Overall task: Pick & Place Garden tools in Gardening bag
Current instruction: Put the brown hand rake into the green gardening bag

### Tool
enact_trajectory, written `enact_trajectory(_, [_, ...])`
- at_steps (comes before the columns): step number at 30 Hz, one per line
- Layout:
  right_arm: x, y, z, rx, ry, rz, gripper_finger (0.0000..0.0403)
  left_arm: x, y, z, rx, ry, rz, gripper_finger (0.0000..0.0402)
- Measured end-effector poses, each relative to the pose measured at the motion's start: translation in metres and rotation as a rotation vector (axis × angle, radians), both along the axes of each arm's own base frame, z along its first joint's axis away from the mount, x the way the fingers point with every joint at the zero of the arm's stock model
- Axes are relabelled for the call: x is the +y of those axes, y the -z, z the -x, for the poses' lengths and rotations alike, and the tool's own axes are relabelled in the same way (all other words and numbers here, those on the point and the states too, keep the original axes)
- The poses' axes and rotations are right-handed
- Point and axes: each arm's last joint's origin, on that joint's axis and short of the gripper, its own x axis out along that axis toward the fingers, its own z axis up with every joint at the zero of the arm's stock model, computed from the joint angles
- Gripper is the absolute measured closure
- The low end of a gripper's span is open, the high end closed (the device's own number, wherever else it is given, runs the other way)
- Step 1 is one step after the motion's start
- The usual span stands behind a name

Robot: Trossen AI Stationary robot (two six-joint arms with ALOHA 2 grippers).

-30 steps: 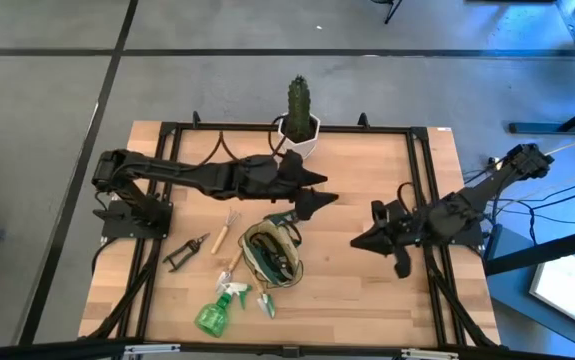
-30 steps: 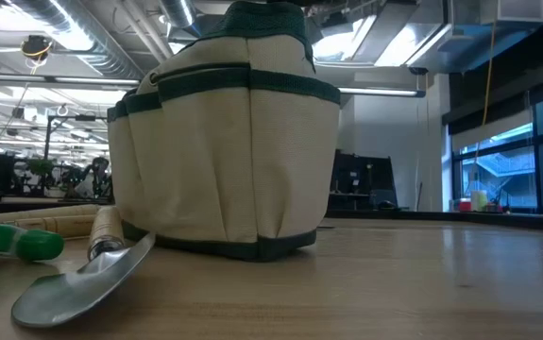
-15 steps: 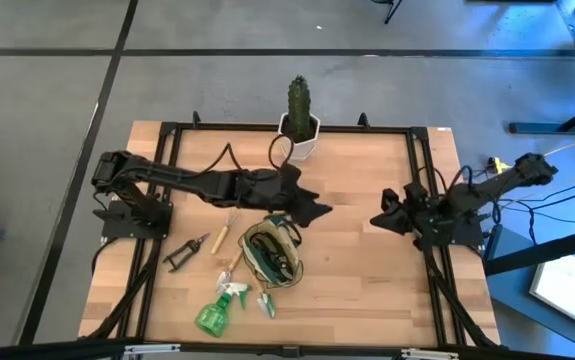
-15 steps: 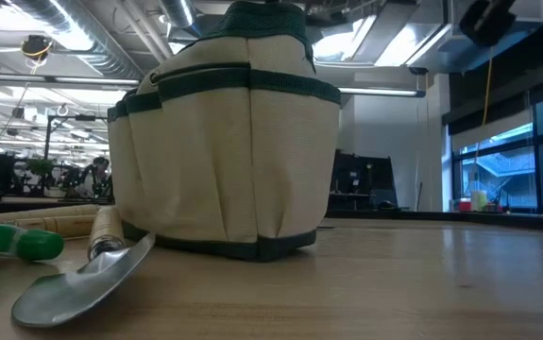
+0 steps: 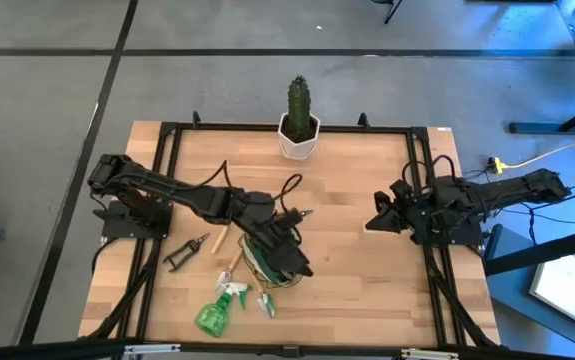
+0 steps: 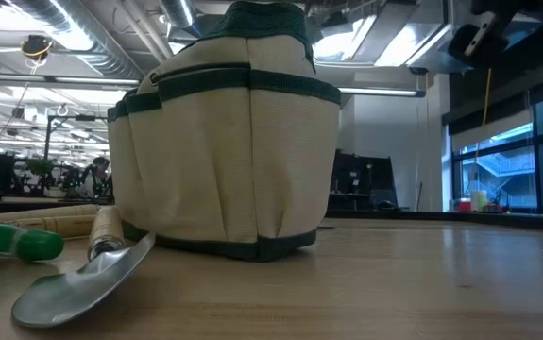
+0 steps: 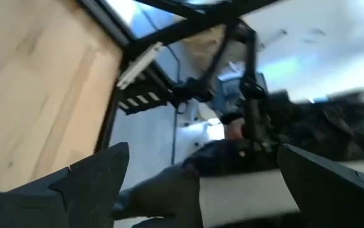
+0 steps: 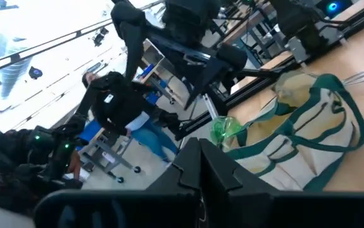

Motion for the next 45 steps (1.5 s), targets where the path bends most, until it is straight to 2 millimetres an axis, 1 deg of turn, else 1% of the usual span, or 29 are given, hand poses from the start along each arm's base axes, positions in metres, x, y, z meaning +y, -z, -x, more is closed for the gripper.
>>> enact_trajectory(2, [-0.003,0.000,-0.001,0.008,0.010,-0.011,0.0400,-0.008,0.007,0.004,0.085,-0.055,-0.017,0.0002])
enact_trajectory(5, [-0.005,0.000,-0.001,0.010,0.027,-0.031,0.0399,-0.026,0.016,0.015,0.187,-0.090,-0.076,0.0002])
enact_trajectory(11, [-0.007,0.000,-0.001,0.012,0.052,-0.035,0.0399,-0.060,0.036,0.050,0.499,-0.100,-0.198,0.0002])
enact_trajectory(15, [-0.008,-0.001,-0.002,0.019,0.082,-0.072,0.0398,-0.079,0.045,0.072,0.664,-0.099,-0.206,0.0002])
enact_trajectory(18, [-0.008,-0.001,-0.002,0.017,0.083,-0.068,0.0398,-0.089,0.051,0.084,0.745,-0.095,-0.230,0.0002])
enact_trajectory(21, [-0.008,-0.001,-0.002,0.015,0.080,-0.065,0.0398,-0.087,0.058,0.092,0.855,-0.142,-0.263,0.0002])
enact_trajectory(23, [-0.008,-0.002,-0.002,0.012,0.080,-0.072,0.0398,-0.086,0.060,0.092,0.884,-0.170,-0.255,0.0002])
enact_trajectory(32, [-0.006,-0.003,-0.001,-0.002,-0.014,-0.057,0.0398,-0.086,0.058,0.085,0.838,-0.174,-0.213,0.0002])
enact_trajectory(35, [-0.005,-0.003,-0.001,-0.008,-0.027,-0.042,0.0398,-0.083,0.062,0.085,0.859,-0.186,-0.227,0.0002])
enact_trajectory(37, [-0.006,-0.003,-0.001,-0.009,-0.020,-0.041,0.0398,-0.077,0.067,0.087,0.920,-0.214,-0.224,0.0002])
enact_trajectory(40, [-0.006,-0.002,-0.001,-0.014,-0.001,-0.011,0.0396,-0.065,0.075,0.089,1.070,-0.246,-0.208,0.0002])
enact_trajectory(42, [-0.006,-0.001,-0.001,-0.021,0.003,0.023,0.0385,-0.061,0.079,0.089,1.146,-0.216,-0.203,0.0002])
enact_trajectory(45, [-0.008,-0.001,-0.001,-0.010,0.024,0.006,0.0339,-0.062,0.084,0.086,1.187,-0.151,-0.171,0.0002])
